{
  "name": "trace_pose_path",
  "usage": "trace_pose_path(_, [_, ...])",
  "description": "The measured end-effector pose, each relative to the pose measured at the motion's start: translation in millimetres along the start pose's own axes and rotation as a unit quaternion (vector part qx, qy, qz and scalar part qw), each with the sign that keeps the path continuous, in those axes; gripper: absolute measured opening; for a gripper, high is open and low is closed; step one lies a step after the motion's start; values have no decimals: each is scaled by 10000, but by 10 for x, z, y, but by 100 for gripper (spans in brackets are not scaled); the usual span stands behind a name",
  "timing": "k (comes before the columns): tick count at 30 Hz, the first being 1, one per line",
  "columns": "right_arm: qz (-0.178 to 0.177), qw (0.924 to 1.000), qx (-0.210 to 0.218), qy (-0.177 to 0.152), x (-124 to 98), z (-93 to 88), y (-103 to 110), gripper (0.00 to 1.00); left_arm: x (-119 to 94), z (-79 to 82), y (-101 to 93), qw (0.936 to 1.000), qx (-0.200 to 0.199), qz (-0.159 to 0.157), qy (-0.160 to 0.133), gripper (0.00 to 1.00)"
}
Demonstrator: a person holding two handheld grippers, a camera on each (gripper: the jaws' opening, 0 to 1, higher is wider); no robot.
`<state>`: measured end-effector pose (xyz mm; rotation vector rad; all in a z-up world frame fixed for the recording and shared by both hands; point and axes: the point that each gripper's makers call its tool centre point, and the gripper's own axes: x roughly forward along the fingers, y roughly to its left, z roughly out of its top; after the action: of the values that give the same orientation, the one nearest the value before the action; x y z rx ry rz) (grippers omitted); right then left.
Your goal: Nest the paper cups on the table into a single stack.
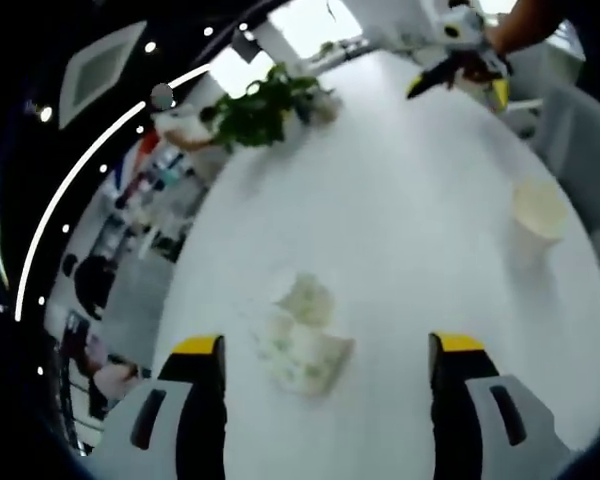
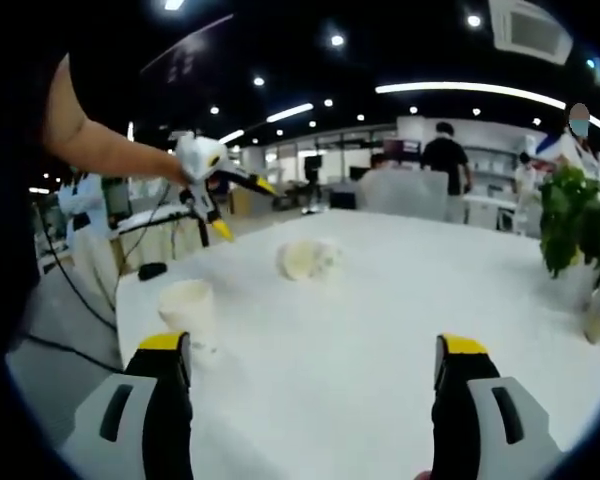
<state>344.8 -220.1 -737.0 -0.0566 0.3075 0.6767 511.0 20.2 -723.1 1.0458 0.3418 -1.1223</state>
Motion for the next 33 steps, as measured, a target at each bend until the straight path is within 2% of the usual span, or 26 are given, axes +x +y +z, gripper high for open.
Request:
trace_pose_path(6, [-43,10000,55,12,-7,-28,-36,100,196,-106,37,9997,182,-97,117,74])
trace_pose_path(15, [-69,9998,184,59,41,-147,-71,100,448,-323,64,9984,415,-207,324,73])
trace_pose_path(20, [-30,9996,258,77,90,-178,-55,100,619,-414,91,9978,474,-192,429,65])
trace_pose_path(23, [-20,9996,264,74,106,-173,-49,100,757,-526,79,9967,523,-205,592,63])
trace_pose_path(25, [-27,9995,297,54,108,-172,-53,100,811,-511,77,9970,523,-191,546,60])
trace_pose_path(30, [-39,9993,368,88,100,-216,-33,100,940,-576,119,9957,619,-131,673,56])
trace_pose_path(33, [-62,9991,401,106,81,-239,-33,100,983,-560,123,9961,557,-170,667,54])
